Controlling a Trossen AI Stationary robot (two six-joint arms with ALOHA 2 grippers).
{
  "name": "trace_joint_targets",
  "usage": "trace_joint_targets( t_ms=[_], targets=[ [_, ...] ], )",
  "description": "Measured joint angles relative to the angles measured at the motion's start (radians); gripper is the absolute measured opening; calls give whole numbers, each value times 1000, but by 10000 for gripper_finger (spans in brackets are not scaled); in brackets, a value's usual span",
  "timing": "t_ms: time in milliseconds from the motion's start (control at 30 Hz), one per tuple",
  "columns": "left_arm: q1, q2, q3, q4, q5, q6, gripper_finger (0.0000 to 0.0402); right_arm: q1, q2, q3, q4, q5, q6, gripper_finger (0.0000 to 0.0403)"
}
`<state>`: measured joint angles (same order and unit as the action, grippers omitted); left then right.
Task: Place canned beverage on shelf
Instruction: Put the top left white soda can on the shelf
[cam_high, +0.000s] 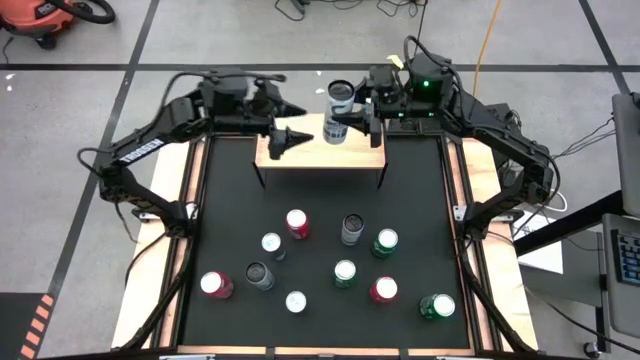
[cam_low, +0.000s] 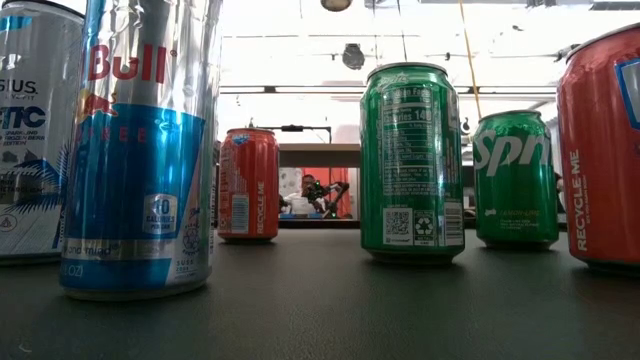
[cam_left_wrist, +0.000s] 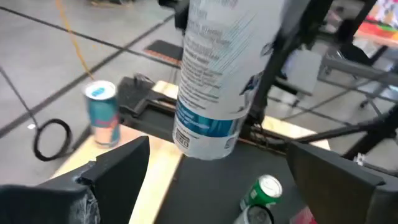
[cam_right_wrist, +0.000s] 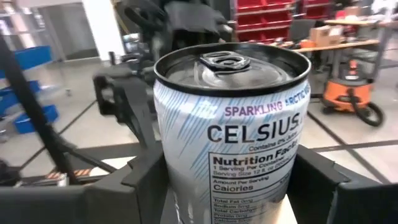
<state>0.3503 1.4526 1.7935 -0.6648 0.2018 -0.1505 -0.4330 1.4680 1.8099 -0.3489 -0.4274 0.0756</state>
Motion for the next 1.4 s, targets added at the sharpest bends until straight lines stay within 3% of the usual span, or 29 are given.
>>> trace_joint_targets(
  t_ms=[333, 733, 867, 1200, 1400],
  targets=[
    [-5, 94, -1, 166, 146, -45, 382, 0, -2, 0, 9, -48, 21, 236],
    [3, 155, -2, 210, 161, -23, 379, 0, -2, 1, 52, -40, 34, 236],
    [2, 157, -2, 208, 160, -12, 357, 0, -2, 1, 52, -40, 41, 236],
    [8, 157, -2, 205, 146, 19, 259, 0, -2, 1, 52, -37, 52, 240],
    [9, 157, -2, 197, 146, 33, 249, 0, -2, 1, 29, -37, 53, 244]
  ],
)
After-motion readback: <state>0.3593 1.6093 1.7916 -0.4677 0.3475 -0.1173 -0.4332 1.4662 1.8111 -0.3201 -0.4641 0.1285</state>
